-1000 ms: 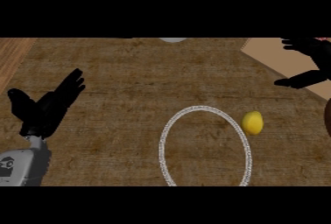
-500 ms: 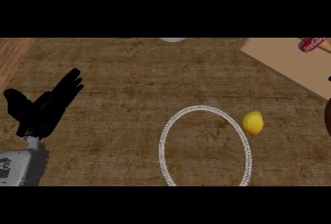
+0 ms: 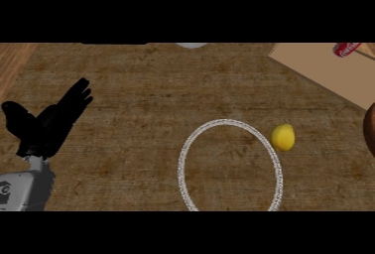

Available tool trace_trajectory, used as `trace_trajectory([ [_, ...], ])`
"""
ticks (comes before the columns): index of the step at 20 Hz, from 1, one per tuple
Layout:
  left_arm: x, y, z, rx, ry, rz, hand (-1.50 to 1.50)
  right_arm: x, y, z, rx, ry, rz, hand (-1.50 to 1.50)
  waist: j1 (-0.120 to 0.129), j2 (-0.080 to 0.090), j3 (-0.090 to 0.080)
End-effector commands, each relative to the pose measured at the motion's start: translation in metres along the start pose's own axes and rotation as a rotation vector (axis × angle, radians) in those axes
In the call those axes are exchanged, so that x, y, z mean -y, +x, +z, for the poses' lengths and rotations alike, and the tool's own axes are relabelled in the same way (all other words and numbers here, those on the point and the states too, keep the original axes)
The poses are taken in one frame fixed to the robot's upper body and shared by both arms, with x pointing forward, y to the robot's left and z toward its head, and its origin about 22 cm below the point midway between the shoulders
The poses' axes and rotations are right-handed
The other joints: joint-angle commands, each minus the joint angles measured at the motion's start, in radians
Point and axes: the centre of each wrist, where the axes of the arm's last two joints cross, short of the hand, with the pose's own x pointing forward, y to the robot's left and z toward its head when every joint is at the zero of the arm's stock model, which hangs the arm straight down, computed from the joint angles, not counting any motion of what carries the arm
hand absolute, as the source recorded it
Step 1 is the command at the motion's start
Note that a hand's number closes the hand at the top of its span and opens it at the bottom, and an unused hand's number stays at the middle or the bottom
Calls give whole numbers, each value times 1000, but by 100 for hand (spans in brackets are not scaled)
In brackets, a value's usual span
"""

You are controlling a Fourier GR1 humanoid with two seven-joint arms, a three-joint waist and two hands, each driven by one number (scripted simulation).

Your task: Pick the cupcake from the placemat and place it in the bowl

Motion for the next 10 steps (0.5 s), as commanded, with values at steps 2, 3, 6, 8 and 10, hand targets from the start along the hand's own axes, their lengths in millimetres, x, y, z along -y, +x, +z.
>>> trace_trajectory([
  [2,-4,-9,6,-8,15,0,0,34,4,33,194,97,-177,-150,-28,-9,1],
  [3,-6,-6,10,-21,27,3,0,40,5,40,189,114,-217,-150,-37,-16,3],
  [6,-9,-9,9,-33,48,17,0,32,-3,43,204,167,-291,-150,-57,-18,3],
  [8,-13,-6,11,-21,52,23,0,28,-8,46,199,173,-358,-150,-64,-25,4],
  [10,-15,-12,11,-38,66,17,0,30,-6,49,204,186,-383,-150,-75,-21,5],
])
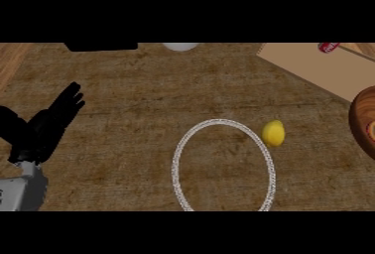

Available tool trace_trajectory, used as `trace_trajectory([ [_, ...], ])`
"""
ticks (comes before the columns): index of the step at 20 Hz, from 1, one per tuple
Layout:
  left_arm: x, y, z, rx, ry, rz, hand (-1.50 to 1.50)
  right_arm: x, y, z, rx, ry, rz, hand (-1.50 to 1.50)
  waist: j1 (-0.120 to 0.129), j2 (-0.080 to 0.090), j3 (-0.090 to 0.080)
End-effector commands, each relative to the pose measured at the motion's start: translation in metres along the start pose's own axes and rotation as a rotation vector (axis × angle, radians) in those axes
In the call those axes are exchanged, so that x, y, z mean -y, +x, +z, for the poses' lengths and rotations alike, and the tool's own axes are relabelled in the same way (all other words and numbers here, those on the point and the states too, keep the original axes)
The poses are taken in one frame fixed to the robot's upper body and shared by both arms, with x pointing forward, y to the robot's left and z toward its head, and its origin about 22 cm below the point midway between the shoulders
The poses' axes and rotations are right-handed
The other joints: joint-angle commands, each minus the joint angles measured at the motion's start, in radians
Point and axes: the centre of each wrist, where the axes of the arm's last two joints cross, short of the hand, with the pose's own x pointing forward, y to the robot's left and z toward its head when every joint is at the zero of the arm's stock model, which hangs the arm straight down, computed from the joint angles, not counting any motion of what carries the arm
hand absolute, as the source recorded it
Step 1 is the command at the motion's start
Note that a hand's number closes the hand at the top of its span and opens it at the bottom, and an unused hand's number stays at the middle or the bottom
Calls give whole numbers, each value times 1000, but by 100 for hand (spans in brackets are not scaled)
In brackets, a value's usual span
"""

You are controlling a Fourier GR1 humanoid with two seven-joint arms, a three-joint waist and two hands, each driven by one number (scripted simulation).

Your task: Pick the cupcake from the placemat and place it in the bowl

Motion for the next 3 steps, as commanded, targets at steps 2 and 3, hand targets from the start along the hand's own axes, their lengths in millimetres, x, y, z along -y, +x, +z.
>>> trace_trajectory([
  [2,-2,-5,7,-17,20,13,0,5,-12,30,164,183,-275,150,-33,-10,3],
  [3,-13,-4,8,-17,46,11,0,6,-11,32,183,182,-269,150,-41,-9,4],
])
